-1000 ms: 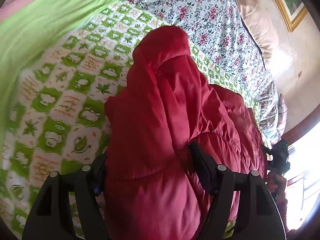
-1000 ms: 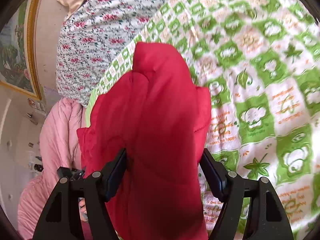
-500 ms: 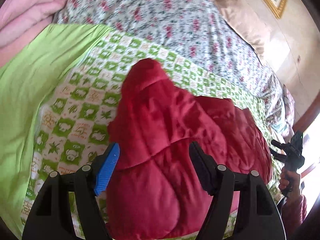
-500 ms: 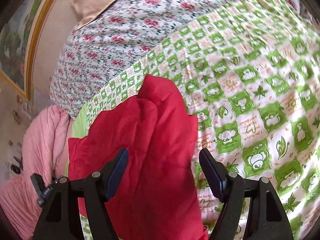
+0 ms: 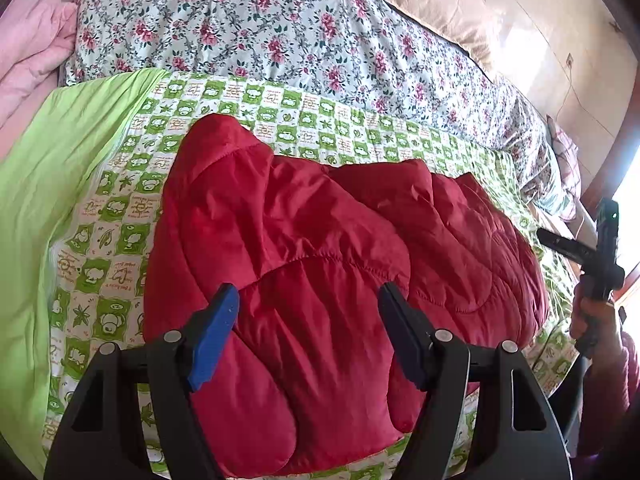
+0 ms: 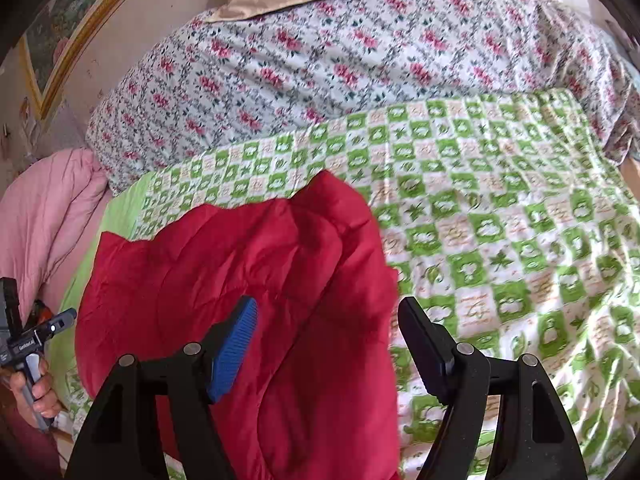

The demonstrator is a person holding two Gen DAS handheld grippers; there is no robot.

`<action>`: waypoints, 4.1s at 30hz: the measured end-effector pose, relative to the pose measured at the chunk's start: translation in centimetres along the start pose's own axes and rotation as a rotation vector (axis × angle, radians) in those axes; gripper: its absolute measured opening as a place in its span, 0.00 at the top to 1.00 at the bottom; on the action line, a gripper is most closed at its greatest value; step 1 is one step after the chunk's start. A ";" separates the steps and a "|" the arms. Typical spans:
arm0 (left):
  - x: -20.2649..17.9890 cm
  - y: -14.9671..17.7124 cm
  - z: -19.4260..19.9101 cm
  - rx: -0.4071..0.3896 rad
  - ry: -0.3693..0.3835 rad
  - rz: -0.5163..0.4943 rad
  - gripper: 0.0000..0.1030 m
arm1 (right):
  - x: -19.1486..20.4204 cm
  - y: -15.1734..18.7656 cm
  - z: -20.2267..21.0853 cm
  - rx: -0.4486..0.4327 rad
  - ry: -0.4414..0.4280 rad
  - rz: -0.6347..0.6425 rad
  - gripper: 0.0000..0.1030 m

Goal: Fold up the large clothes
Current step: 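Lower the folded bundle onto the sheet and release with both tools, then press and smooth the folded jacket flat with both tools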

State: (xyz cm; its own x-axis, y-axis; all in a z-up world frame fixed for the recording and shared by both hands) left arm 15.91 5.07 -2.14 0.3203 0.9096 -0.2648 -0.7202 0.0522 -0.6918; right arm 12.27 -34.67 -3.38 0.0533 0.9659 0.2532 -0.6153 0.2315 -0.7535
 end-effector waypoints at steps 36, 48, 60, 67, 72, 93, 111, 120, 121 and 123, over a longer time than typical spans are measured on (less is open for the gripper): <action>1.3 -3.9 -12.9 0.152 -0.146 0.033 0.30 | 10.1 0.6 -15.0 0.220 0.016 0.207 0.31; 2.8 -5.1 -15.5 0.159 -0.140 0.061 0.30 | 5.6 -0.5 -17.8 0.204 0.007 0.008 0.31; 0.2 -2.5 -5.3 0.062 -0.096 0.049 0.30 | 3.1 -1.5 -16.5 0.150 -0.007 -0.160 0.57; -1.6 0.5 -2.7 0.061 -0.091 0.030 0.30 | 4.3 -1.9 -10.2 0.070 -0.001 -0.083 0.52; -2.9 1.9 -1.8 0.070 -0.081 0.010 0.30 | 6.9 0.3 -4.3 0.041 -0.053 0.058 0.52; -4.3 6.5 -4.9 0.126 -0.132 -0.076 0.25 | 2.6 9.6 -1.6 0.113 0.057 0.089 0.48; -4.7 6.9 -5.9 0.137 -0.213 -0.093 0.22 | 9.6 9.2 0.0 0.091 -0.025 0.255 0.31; -4.9 6.9 -6.2 0.124 -0.245 -0.102 0.21 | 9.3 10.2 -4.7 0.124 0.085 0.345 0.08; -4.9 6.9 -6.2 0.122 -0.248 -0.101 0.21 | 9.0 10.2 -5.0 0.126 0.085 0.334 0.07; -4.8 7.0 -6.2 0.121 -0.251 -0.097 0.21 | 8.6 10.3 -5.6 0.133 0.082 0.314 0.07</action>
State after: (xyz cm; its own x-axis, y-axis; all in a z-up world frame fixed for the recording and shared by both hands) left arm 13.13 -1.47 -9.87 0.2399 0.9707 -0.0164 -0.7663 0.1790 -0.6170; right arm 10.81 -23.32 -12.30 -0.0947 0.9950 -0.0320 -0.7083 -0.0900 -0.7001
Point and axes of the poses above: each gripper's, at about its wrist camera, not at the fingertips, and z roughly against the way its jaws point, x to its left, y to its underside, the point moved 7 cm from there along -z, roughly the way its jaws point, and after that the axes turned 3 degrees about -x, right-handed, at the moved point
